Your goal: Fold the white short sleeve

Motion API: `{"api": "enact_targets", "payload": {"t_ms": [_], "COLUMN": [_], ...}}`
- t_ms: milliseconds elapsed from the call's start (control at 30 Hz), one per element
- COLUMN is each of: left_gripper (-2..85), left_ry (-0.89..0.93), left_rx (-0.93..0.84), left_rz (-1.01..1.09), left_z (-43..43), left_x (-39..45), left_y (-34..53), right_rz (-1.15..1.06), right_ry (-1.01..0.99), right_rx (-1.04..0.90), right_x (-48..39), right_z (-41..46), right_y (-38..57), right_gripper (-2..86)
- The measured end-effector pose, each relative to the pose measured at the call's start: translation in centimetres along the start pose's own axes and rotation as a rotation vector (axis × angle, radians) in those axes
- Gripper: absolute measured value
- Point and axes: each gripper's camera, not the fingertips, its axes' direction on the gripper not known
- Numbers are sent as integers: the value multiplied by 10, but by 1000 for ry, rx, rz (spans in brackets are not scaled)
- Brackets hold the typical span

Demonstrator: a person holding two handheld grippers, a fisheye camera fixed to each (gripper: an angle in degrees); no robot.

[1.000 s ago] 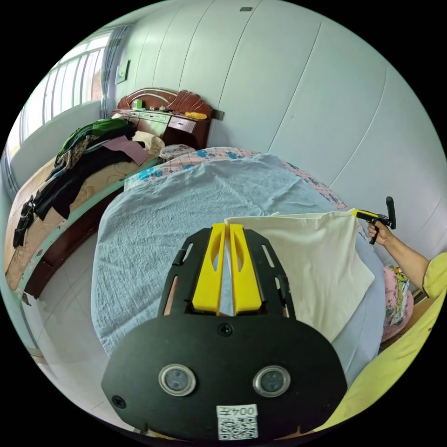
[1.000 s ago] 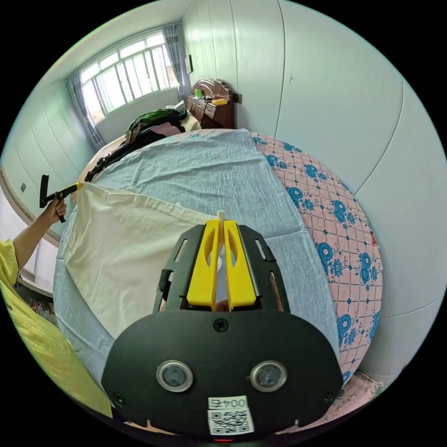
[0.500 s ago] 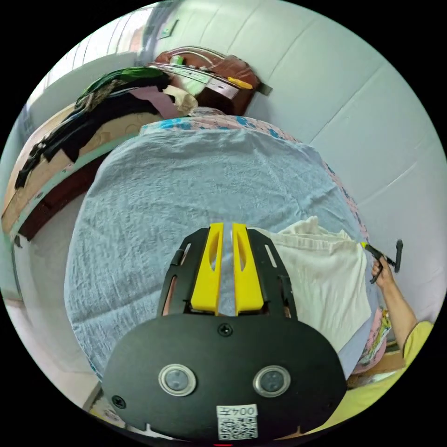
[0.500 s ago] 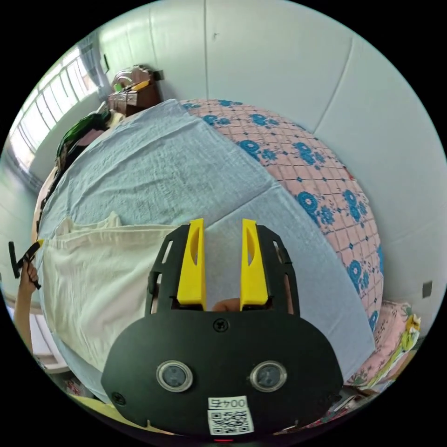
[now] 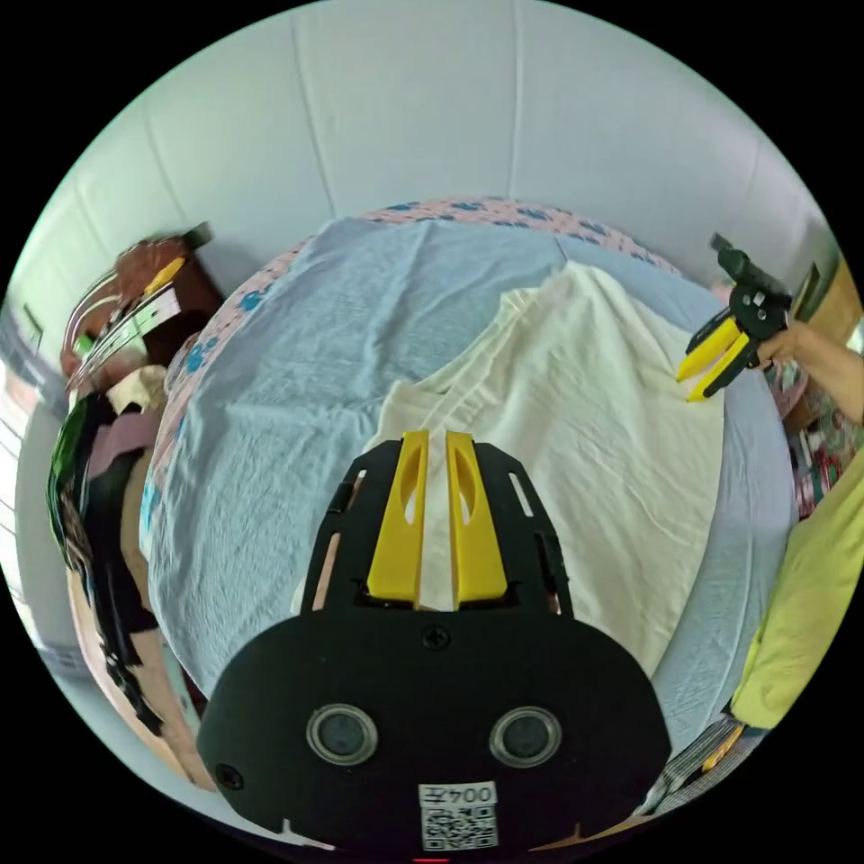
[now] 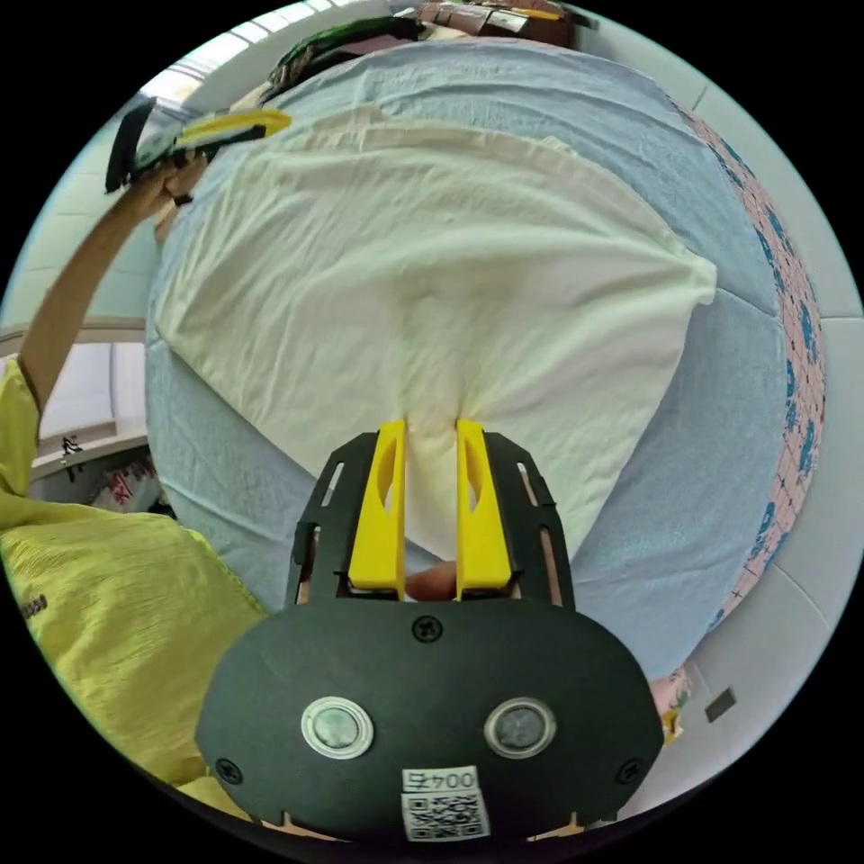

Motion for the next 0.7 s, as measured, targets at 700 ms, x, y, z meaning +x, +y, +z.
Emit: {"api": "enact_targets", "payload": {"t_ms": [700], "left_gripper": [45], "left_ry": [21], "left_rx": [-204], "left_rz": [172], "left_z": [68], "left_x": [46], "left_y": [-105], "right_rz": [-92], "right_ry": [95], "right_rx": [-228], "right_x": [-17], "right_z": [-37], "right_y": [-117], "right_gripper": [65]}}
